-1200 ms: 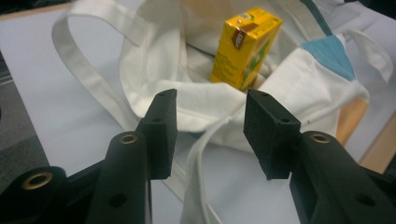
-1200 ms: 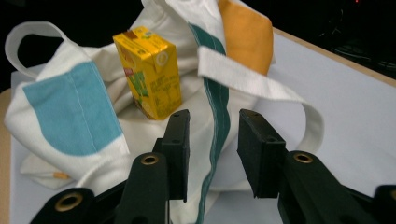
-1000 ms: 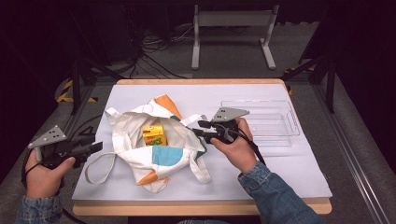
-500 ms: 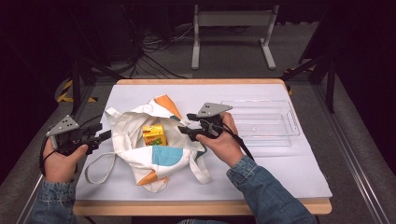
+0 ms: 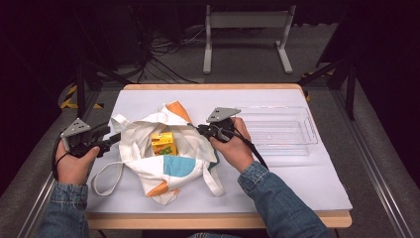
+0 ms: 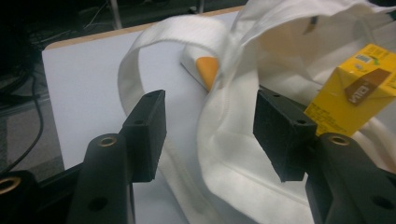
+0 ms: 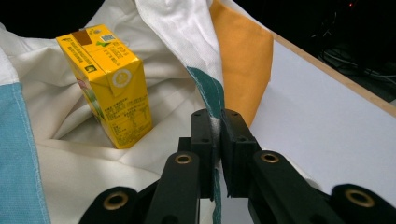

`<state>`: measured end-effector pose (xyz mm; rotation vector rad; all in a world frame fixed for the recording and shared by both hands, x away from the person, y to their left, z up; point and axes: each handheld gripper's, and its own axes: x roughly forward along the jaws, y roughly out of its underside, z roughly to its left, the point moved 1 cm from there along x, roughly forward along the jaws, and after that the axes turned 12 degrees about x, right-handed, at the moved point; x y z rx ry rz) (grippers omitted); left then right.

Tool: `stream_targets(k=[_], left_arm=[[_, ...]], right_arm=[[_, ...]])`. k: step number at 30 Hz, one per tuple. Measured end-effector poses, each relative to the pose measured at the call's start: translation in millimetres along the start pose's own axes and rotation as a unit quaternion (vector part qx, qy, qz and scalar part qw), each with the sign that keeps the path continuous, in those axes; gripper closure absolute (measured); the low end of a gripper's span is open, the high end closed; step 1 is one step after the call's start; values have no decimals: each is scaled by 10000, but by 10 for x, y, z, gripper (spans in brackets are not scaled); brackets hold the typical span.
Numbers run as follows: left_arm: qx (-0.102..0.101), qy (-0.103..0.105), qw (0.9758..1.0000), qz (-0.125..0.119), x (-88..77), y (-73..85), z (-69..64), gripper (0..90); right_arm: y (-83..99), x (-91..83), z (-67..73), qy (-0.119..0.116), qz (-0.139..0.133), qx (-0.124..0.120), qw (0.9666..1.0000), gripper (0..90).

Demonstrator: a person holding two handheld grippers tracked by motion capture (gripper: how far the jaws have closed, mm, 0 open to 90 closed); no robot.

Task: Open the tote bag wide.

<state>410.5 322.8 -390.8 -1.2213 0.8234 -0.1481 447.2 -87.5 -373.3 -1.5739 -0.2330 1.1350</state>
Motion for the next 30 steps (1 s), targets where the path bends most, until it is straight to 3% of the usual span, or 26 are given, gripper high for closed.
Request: stream_targets(k=[9, 18, 19, 20, 24, 30], left_arm=[[-69, -83, 9998, 136, 193, 91, 114, 456], [163, 365, 9992, -73, 337, 30, 90, 527], [217, 562, 9980, -201, 352, 6, 60, 545], [260, 618, 9976, -188, 353, -5, 50, 584], [385, 634, 9972, -20, 330, -18, 30, 839], [183, 480, 9987, -32, 294, 32, 75, 887]], right_arm=[[48, -45, -59, 5, 25, 137, 9999, 845], [53, -60, -41, 5, 32, 160, 9999, 844], [51, -63, -39, 6, 31, 161, 9999, 845], [49, -65, -37, 9, 33, 157, 9999, 845], [44, -71, -30, 25, 38, 153, 9999, 845], [41, -50, -18, 45, 55, 134, 9999, 846]])
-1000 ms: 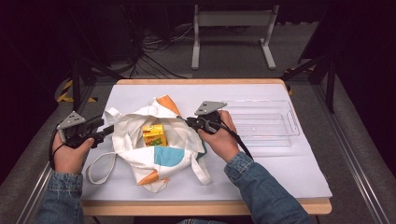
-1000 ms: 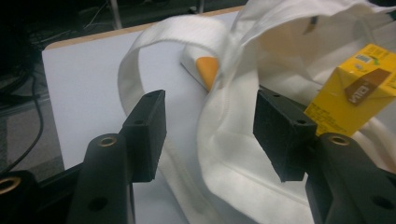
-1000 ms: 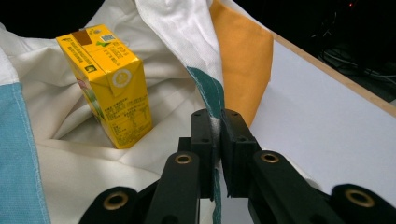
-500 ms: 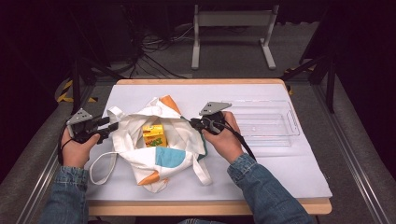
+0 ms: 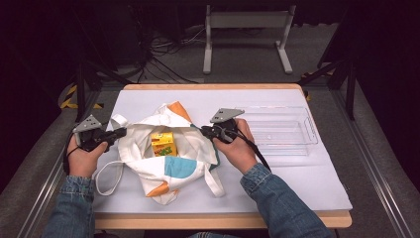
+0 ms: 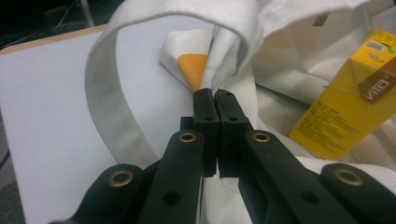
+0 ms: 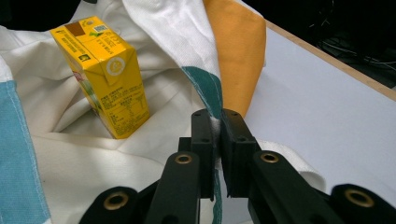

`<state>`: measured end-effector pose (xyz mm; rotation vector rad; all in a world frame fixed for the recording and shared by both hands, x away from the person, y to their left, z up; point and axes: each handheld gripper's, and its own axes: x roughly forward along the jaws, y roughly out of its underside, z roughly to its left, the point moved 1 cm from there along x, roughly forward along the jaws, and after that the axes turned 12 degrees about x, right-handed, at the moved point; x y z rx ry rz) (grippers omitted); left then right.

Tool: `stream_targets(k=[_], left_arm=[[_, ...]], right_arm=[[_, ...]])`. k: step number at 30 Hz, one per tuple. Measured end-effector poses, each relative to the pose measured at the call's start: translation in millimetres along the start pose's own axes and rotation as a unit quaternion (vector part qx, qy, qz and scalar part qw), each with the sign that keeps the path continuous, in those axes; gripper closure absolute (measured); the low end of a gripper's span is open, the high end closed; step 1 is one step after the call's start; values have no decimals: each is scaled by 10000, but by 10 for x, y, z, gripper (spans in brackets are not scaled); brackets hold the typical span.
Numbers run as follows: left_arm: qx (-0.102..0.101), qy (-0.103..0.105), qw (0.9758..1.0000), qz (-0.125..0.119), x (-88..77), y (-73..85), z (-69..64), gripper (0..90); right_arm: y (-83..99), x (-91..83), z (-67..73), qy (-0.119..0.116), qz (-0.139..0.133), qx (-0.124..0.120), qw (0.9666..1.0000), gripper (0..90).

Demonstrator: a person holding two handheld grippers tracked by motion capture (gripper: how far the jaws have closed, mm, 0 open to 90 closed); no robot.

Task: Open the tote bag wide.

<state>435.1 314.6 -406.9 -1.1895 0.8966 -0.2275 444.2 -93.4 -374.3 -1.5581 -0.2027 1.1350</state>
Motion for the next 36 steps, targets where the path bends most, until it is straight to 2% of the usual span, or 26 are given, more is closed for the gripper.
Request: stream_targets(k=[3, 7, 10, 14, 17, 22, 26, 32, 33, 35, 36], left_arm=[[-80, -71, 9999, 95, 7, 46, 17, 888], [-55, -143, 9995, 290, 41, 77, 14, 889], [-129, -157, 9984, 525, 82, 124, 15, 890], [-285, -69, 9972, 681, 114, 186, 23, 890], [-317, -6, 9964, 789, 137, 219, 21, 890], [-446, 114, 9941, 986, 174, 280, 10, 891], [-509, 196, 9930, 1047, 158, 309, 11, 892], [-536, 223, 9930, 1030, 136, 307, -7, 888], [-482, 199, 9936, 999, 118, 306, -16, 876], [-534, 152, 9942, 924, 66, 306, -18, 745], [-591, 188, 9947, 820, 26, 304, -14, 702]], right_arm=[[-2, 34, 1, 99, 43, -49, 9999, 847], [4, 89, -5, 231, 126, -112, 9996, 850], [35, 166, 0, 386, 340, -185, 9985, 853], [78, 233, 25, 463, 580, -225, 9970, 855], [106, 259, 25, 492, 749, -193, 9958, 856], [185, 311, 11, 434, 986, 21, 9942, 858], [240, 323, -7, 363, 1072, 119, 9935, 859], [250, 302, -4, 317, 1088, 155, 9934, 855], [243, 289, -2, 300, 1077, 155, 9936, 851], [222, 249, -15, 253, 1016, 170, 9944, 839], [213, 228, -34, 124, 939, 278, 9951, 823]])
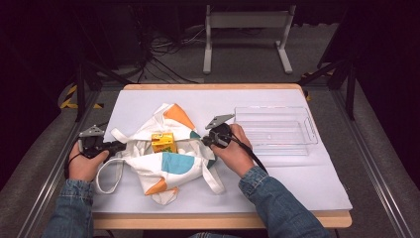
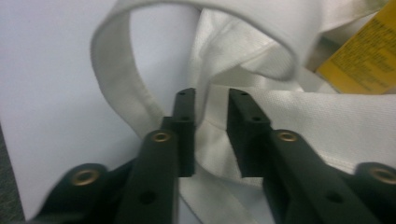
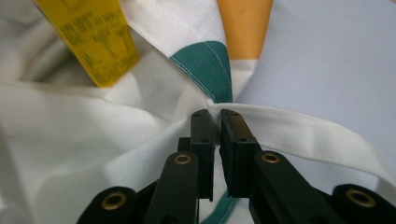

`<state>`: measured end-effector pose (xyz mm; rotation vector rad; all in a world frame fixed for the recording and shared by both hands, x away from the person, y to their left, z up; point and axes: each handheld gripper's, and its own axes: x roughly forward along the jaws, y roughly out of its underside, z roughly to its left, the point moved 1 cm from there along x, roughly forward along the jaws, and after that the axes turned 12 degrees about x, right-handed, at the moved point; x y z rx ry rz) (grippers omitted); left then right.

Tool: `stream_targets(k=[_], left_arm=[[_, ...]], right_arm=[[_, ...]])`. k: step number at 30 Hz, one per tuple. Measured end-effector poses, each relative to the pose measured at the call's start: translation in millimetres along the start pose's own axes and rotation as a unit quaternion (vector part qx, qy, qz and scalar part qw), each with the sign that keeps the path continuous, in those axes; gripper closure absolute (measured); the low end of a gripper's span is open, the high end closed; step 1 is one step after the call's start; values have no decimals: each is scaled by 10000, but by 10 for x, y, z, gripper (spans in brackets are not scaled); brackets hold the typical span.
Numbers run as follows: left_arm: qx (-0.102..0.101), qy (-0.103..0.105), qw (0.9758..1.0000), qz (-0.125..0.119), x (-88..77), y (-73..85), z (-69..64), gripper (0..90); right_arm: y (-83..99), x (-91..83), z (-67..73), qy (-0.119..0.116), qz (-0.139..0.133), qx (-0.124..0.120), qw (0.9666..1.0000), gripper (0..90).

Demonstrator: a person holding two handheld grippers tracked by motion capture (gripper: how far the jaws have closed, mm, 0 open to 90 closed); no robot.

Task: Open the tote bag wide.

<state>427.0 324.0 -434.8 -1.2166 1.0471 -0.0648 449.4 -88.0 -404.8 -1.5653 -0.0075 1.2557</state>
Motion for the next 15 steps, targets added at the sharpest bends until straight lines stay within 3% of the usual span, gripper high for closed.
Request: stream_targets(k=[2, 5, 9, 15], left_arm=[[-66, 63, 9997, -230, -78, -4, -3, 591], [-74, 76, 9993, -364, -153, -18, -14, 526], [-29, -13, 9986, -521, -286, -50, -50, 345], [9, -129, 9967, -806, -493, -100, -129, 269]], right_arm=[[-18, -60, -39, -323, -195, 211, 9991, 787], [-42, -120, -46, -529, -363, 311, 9975, 739], [-127, -209, 45, -735, -564, 129, 9956, 607], [-247, -274, 139, -903, -660, -88, 9937, 552]])
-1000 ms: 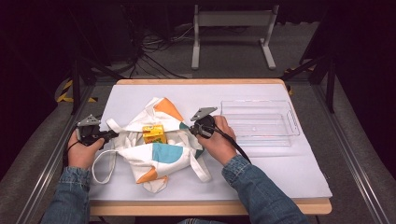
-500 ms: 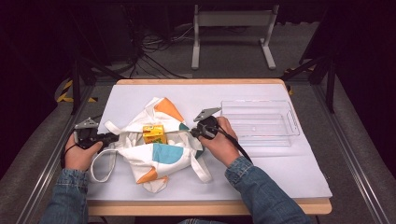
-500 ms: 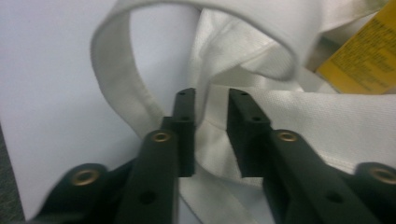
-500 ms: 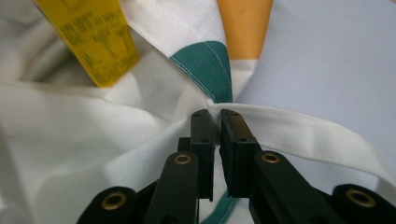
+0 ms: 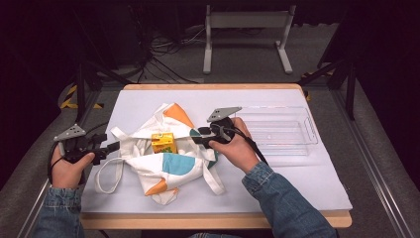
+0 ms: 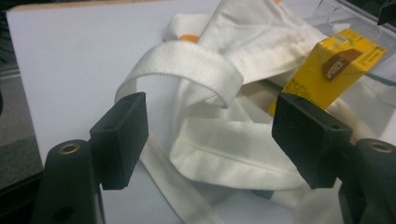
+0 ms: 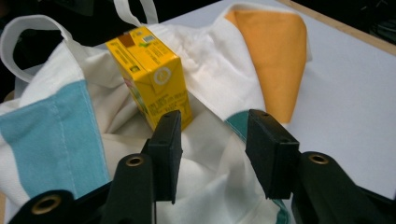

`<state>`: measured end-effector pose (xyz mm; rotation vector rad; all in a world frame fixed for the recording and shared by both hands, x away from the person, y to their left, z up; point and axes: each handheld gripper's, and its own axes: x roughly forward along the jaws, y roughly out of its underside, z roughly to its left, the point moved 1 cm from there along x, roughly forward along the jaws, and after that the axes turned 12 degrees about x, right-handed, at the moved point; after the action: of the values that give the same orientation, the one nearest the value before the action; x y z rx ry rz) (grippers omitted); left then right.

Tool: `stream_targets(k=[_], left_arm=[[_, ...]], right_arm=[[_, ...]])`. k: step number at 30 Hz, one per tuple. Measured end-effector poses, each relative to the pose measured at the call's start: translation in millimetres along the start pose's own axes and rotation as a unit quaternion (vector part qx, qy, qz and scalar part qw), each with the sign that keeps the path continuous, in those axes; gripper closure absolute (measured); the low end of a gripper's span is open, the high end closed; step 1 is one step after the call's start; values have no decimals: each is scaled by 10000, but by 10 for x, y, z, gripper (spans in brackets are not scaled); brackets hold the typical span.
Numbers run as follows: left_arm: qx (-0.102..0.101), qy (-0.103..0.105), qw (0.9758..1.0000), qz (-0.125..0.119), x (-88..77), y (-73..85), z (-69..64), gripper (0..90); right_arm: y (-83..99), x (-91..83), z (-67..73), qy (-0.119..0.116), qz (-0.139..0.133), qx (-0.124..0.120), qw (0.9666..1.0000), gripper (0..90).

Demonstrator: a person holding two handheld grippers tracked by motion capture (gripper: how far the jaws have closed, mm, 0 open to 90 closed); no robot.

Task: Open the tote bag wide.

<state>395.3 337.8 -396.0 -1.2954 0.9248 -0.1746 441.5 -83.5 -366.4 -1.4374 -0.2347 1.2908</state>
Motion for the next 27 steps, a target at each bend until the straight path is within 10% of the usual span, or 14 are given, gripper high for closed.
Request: stream_targets(k=[10, 27], left_arm=[[156, -161, 9997, -124, -239, -98, -121, 236], [61, -327, 9993, -167, -246, -101, -84, 223]], right_arm=[[-305, 33, 187, -547, 2, -478, 9974, 402], [-406, 483, 291, -671, 234, -530, 9961, 278]])
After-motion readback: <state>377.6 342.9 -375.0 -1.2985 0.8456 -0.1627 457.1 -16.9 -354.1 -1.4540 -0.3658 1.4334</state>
